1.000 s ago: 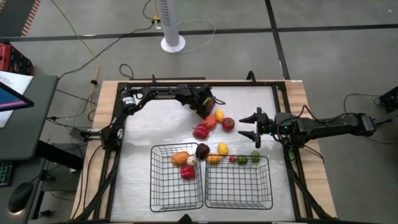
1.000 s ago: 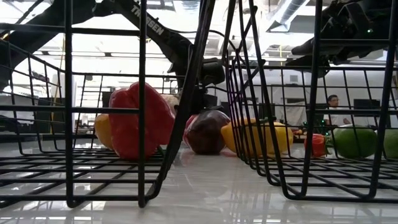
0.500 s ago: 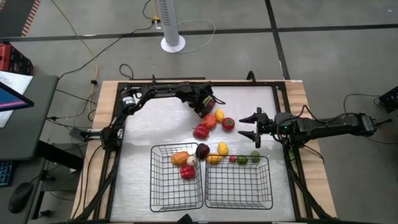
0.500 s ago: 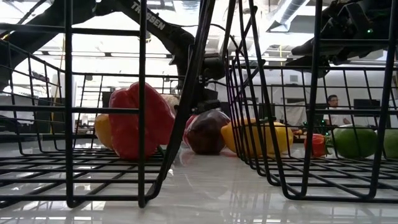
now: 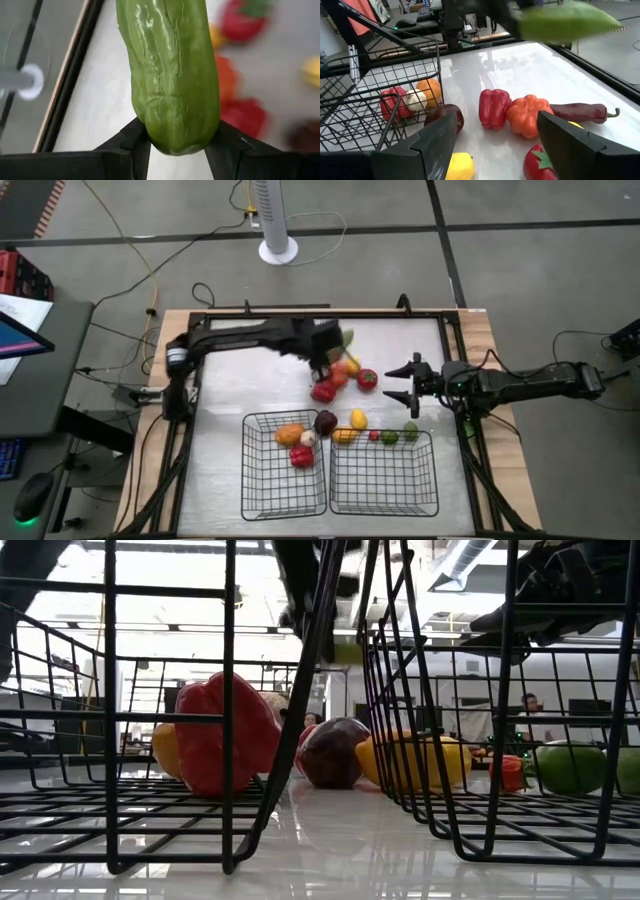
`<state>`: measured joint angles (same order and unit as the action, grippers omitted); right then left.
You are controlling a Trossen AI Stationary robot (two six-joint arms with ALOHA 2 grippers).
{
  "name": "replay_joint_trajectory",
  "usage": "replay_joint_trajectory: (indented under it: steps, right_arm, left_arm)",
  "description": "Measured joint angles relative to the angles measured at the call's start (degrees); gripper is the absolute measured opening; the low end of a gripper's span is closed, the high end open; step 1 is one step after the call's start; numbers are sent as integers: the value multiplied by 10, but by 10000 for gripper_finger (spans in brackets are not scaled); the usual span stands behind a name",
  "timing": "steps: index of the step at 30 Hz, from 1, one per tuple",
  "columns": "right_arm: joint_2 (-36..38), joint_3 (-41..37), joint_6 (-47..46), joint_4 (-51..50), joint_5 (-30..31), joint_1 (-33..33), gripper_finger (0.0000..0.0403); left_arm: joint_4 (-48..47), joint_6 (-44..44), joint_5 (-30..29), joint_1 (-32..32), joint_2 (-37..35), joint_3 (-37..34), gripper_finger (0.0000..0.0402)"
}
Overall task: Sort produce into baskets
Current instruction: Put the green cucumber into the left black wire basket
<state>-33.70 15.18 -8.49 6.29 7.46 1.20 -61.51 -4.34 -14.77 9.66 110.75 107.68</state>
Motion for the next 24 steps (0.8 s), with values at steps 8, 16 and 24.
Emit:
replay_joint_trajectory:
  steps: [8, 16, 24]
  right_arm:
    - [0, 0, -5, -2, 0, 3, 302]
    - [0, 0, -10, -2, 0, 2, 302]
    - [0, 0, -16, 1, 0, 2, 302]
  left_arm:
    - [-93, -85, 68, -154, -85, 0, 137]
    - [-178, -239, 26, -328, -97, -1, 138]
    - [-227, -399, -62, -406, -94, -15, 177]
